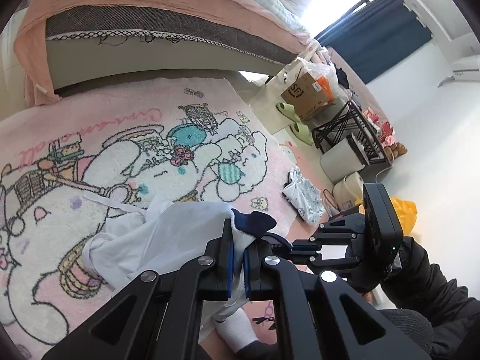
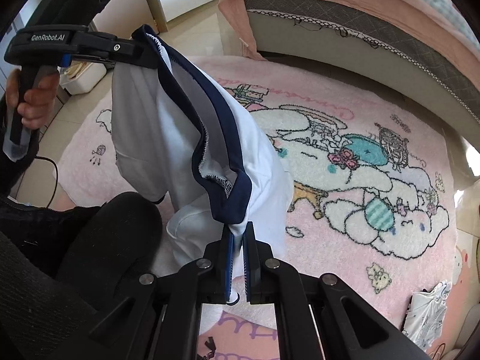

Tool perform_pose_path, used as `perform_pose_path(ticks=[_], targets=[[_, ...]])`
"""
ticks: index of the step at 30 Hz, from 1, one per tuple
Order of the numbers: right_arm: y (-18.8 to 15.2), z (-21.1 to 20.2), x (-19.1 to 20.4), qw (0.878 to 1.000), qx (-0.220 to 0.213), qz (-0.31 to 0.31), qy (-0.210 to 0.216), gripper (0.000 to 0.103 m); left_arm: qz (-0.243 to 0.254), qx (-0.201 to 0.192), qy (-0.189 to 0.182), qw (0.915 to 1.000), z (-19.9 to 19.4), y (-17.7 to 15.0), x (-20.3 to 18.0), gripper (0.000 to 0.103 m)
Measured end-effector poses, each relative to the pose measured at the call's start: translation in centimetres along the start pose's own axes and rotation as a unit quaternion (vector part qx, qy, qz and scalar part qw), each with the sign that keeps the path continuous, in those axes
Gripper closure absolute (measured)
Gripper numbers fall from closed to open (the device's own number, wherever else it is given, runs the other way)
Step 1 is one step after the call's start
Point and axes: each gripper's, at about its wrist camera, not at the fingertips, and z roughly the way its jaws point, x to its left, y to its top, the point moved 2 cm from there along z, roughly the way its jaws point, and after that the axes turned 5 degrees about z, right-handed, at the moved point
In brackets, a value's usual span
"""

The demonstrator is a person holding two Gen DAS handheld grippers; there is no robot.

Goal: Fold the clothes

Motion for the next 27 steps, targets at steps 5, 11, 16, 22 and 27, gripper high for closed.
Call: perform_pose_path(ticks=[5,11,16,22,27], targets=[[-0.2,0.5,-0.9,1.0,-0.003,0.002,-0.012,0.099,-0.005,0.004,-0.005,1.0,0.4,0.9,0.2,0.099],[-0.5,1.0,-1.6,1.0,-0.008,0.018,-0.013,0.098,-0.011,0.003,0.003,0.9999,1.2,1.6,0.1,0.099],[-1.2,1.5,-1.8,1.0,-0.001,0.027,-0.017,0.098,-0.032,0.012,0.007,0.9994,2.1,2.0,0.8,0.099],[-2.1,0.3,-2.4,0.998,-0.021,0.055,-0.014,0.093,-0.04,0.016,0.016,0.999,2.4,2.9,1.1,0.099],[-2.3,-0.3,-1.3,0.998,-0.039,0.047,-0.022,0.057,-0.032,0.017,0.013,0.9993,2.4,3.5,0.4,0.1]])
